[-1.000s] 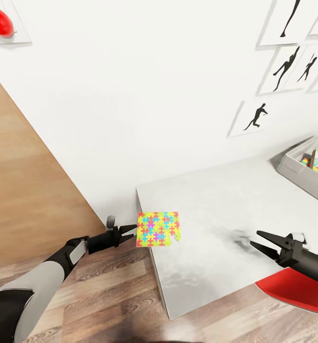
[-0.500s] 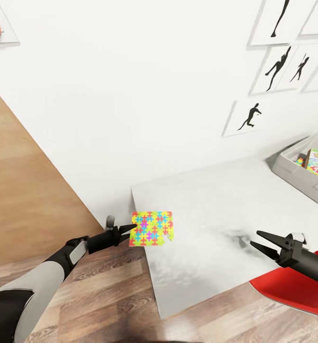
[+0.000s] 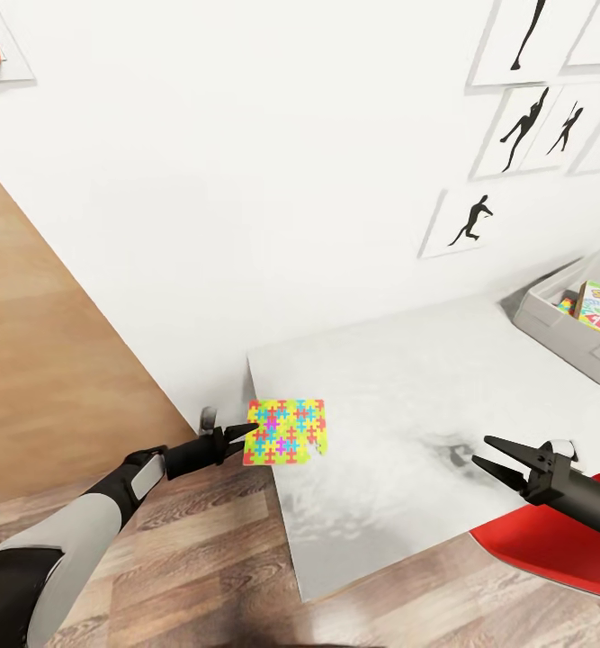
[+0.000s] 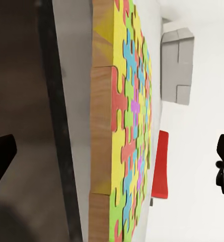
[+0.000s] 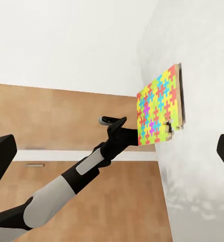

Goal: Put all the toys in the child's room - the three board games (two on the bed and one on the table), the two jigsaw puzzles on the table, and the tennis ball on the table - inside the toy box on the table in the child's room.

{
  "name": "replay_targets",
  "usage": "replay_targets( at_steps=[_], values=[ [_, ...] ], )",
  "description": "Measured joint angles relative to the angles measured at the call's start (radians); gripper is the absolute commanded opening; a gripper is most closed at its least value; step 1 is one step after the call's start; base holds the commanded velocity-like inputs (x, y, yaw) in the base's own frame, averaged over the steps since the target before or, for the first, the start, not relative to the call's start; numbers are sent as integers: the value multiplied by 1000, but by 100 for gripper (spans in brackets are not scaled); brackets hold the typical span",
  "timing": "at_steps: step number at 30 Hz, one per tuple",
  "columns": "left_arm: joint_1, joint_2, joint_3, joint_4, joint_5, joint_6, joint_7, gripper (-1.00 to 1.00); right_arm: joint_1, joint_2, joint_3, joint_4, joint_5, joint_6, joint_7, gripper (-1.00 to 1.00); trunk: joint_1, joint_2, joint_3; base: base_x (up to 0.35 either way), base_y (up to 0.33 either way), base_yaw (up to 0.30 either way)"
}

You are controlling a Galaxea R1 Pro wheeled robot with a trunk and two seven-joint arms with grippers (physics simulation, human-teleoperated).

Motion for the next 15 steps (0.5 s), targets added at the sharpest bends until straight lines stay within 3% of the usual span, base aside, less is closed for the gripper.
replay_targets(
  at_steps=[1, 2, 15],
  values=[
    [0, 0, 0, 0, 0, 0, 0, 100, 0, 0, 0, 0, 1, 0, 0, 100, 0, 0, 0, 0, 0, 0],
    [0, 0, 0, 0, 0, 0, 0, -100, 0, 0, 0, 0, 1, 0, 0, 100, 0, 0, 0, 0, 0, 0],
    [0, 0, 8, 0, 16, 15, -10, -100, 0, 0, 0, 0, 2, 0, 0, 100, 0, 0, 0, 0, 0, 0]
  ],
)
